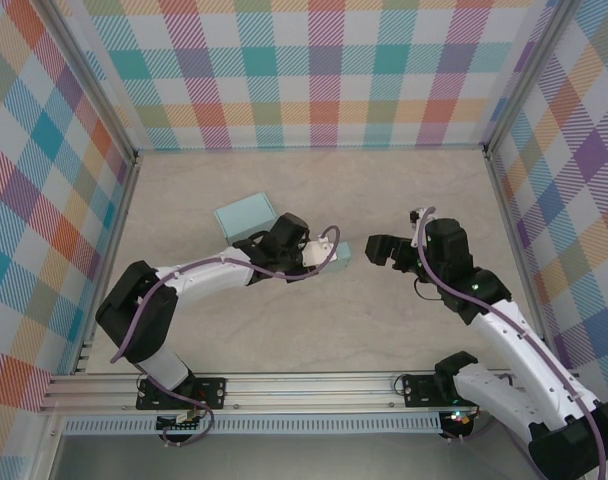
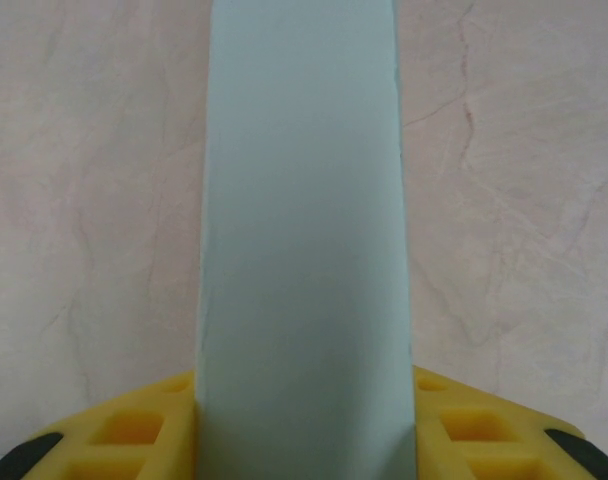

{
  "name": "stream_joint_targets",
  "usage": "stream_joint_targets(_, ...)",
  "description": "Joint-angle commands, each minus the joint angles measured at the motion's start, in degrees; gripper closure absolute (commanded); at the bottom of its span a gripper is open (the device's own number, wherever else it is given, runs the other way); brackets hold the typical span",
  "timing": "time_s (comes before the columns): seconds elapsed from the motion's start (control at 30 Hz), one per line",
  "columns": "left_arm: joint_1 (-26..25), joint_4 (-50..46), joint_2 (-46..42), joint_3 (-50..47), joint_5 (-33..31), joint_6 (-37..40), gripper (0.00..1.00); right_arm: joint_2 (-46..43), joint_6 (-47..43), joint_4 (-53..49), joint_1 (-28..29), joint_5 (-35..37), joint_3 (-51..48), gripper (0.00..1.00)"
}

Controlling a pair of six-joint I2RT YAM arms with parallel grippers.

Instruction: Fold the paper box

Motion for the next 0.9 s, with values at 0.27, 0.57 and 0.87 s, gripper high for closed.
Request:
stream_joint_targets(0.27,-1.82,20.80,4.03,-1.42,-22.13,7.32,0.67,-5.26,-2.16,2.35,-0.23,2.66,-2.58,0.00)
stream_joint_targets(0.57,-0.70,29.49,13.91,3.39,-24.08,11.82,0.66,-7.09,-2.67,0.01,-0.22,4.11,-2.58,0.00)
stream_joint_targets(0.87,1.44,29.74,20.11,8.08,-21.38,13.78,0.63,-10.65,-3.67,-2.39,-0.21,7.48,-2.32,0.00)
